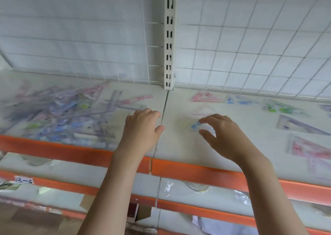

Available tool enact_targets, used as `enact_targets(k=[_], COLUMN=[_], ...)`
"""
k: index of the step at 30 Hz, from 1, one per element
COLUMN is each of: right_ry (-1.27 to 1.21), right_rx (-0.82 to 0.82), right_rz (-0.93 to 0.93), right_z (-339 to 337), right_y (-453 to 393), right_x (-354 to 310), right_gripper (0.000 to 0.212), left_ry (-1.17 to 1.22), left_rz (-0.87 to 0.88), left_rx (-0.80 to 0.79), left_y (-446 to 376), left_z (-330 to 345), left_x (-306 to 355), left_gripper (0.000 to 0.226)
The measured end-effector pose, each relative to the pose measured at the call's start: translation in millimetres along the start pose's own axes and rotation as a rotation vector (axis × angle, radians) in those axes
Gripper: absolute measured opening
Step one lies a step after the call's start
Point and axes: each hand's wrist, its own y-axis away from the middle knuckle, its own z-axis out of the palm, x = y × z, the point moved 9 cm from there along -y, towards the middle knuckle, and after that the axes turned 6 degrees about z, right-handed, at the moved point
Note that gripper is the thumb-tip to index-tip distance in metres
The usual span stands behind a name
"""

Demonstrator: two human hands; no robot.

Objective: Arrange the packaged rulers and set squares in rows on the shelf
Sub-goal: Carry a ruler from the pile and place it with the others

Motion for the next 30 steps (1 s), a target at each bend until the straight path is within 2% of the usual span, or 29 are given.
enact_targets(k=[4, 9, 13, 19, 25, 30], right_ry=[0.015, 0.045, 0.039, 0.029, 0.048, 0.037], right_rx=[-0.021, -0.038, -0.036, -0.016, -0.023, -0.024], right_rz=[0.024, 0.033, 0.038, 0.044, 0.045, 0.013], right_z=[17, 28, 30, 30, 30, 31], right_y=[2, 0, -1, -6, -17, -28], right_x=[-31, -50, -55, -55, -51, -54], right_gripper=[0.034, 0.035, 0.035, 0.034, 0.035, 0.036], left_ry=[0.025, -0.005, -0.020, -0.085, -0.297, -0.415], left_rz=[-0.004, -0.003, 0.038, 0.071, 0.073, 0.154], left_rx=[-0.015, -0.059, -0.146, -0.207, -0.214, -0.190], left_y=[1, -25, -51, -80, -89, -91], left_z=[-10, -21, -10, 12, 11, 12], left_x=[-46, -87, -93, -96, -86, -77], left_gripper=[0.042, 0.031, 0.006, 0.015, 0.029, 0.039])
